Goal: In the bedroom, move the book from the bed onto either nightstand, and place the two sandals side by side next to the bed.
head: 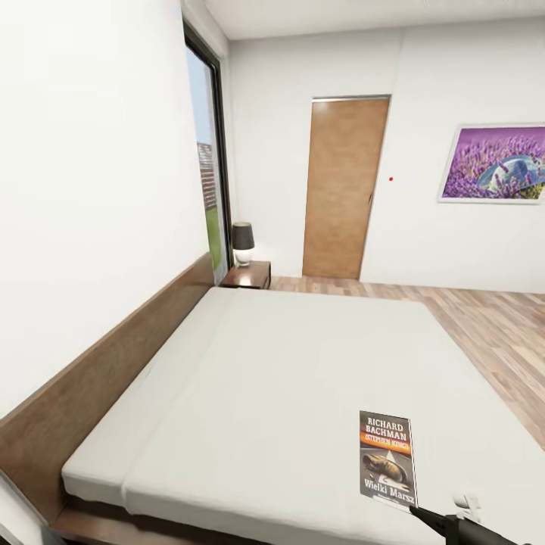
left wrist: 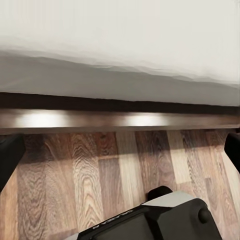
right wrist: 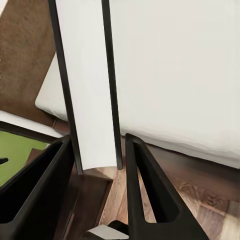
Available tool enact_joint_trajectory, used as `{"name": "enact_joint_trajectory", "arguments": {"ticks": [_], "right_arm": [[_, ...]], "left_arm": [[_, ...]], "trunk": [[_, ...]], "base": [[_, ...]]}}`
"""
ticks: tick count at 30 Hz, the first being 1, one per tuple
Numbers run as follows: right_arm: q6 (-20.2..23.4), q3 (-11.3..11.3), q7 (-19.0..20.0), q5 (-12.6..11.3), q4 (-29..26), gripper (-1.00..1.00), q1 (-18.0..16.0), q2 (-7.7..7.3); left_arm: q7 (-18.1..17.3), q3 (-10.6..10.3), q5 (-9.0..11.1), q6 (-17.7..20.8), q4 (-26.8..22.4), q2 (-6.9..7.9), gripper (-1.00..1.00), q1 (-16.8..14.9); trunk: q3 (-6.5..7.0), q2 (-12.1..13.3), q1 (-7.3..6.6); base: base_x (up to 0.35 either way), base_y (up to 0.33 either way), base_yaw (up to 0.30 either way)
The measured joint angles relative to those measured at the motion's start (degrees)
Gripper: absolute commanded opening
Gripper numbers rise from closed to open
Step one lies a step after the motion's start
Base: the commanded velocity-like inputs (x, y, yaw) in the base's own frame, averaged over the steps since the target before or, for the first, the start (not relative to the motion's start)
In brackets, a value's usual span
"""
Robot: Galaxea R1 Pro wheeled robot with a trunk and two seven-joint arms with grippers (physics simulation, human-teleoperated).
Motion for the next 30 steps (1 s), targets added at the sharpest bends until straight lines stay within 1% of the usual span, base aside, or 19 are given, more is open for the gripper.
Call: {"name": "enact_joint_trajectory", "arguments": {"ticks": [13, 30], "right_arm": [[0.0, 0.0, 0.0, -0.01, 0.01, -1.0, 0.01, 0.0], [0.0, 0.0, 0.0, -0.01, 0.0, -1.0, -0.03, 0.0]], "left_arm": [[0.05, 0.0, 0.0, 0.0, 0.0, -0.37, 1.0, 0.0], [0.05, 0.0, 0.0, 0.0, -0.01, -0.39, 1.0, -0.02]], "trunk": [[1.22, 0.0, 0.0], [2.55, -0.06, 0.01]], "base": [[0.0, 0.0, 0.0], [0.0, 0.0, 0.0]]}}
